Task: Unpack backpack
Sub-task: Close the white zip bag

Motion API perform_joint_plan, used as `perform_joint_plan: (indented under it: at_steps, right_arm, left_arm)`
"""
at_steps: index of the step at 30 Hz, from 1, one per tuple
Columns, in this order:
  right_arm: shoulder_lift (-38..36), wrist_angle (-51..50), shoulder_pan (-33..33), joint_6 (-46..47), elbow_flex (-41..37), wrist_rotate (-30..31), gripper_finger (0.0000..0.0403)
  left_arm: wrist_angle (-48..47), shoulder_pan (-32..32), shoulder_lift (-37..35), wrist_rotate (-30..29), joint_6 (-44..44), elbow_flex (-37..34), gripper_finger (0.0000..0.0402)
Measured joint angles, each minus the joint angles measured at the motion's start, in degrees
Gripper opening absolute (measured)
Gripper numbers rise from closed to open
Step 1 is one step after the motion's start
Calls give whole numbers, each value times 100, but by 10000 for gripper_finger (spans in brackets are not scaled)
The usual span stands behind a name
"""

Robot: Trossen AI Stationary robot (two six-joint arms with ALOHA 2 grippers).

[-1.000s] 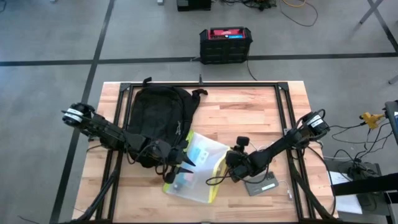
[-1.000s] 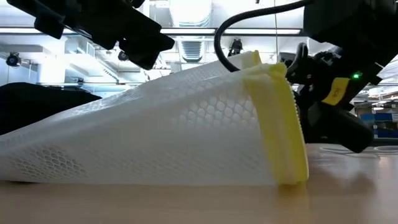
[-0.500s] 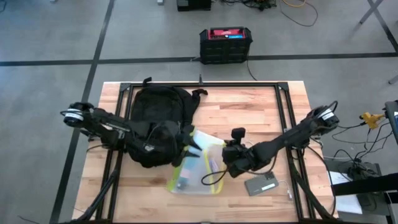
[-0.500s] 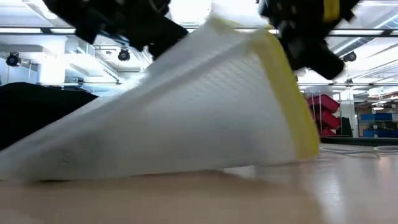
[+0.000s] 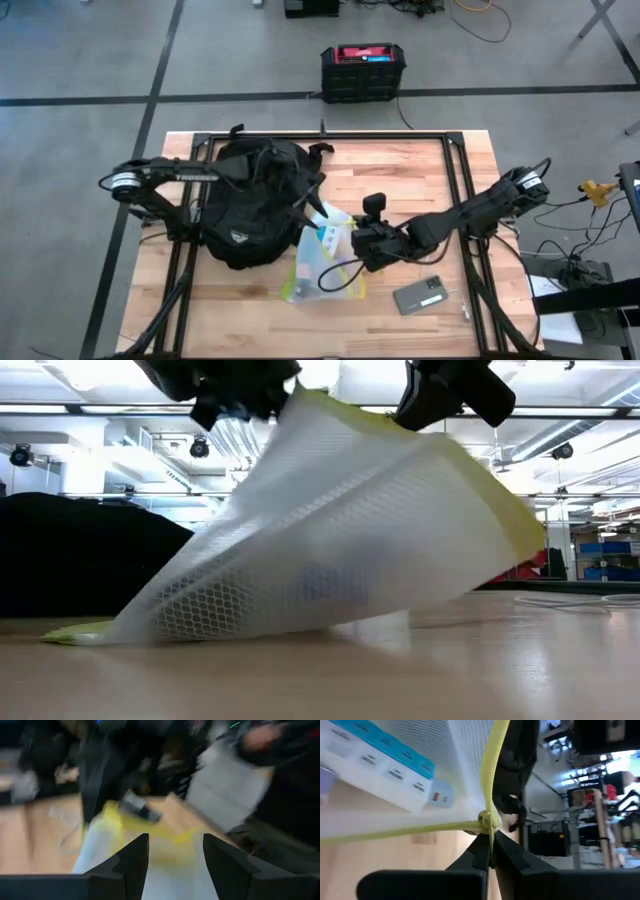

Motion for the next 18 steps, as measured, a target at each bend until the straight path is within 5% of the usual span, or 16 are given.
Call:
perform_joint_plan:
  at_steps: [4, 10, 18]
  right_arm:
    - [0, 7, -153, -288, 222, 47, 0]
    - [4, 18, -220, -914, 833, 16, 0]
    - [27, 44, -514, -980, 1114, -436, 0]
  left_arm:
    - [-60, 210, 131, -491, 404, 108, 163]
    - [-34, 561, 398, -422, 581, 382, 158]
    - [-66, 628, 1015, 921, 584, 765, 157]
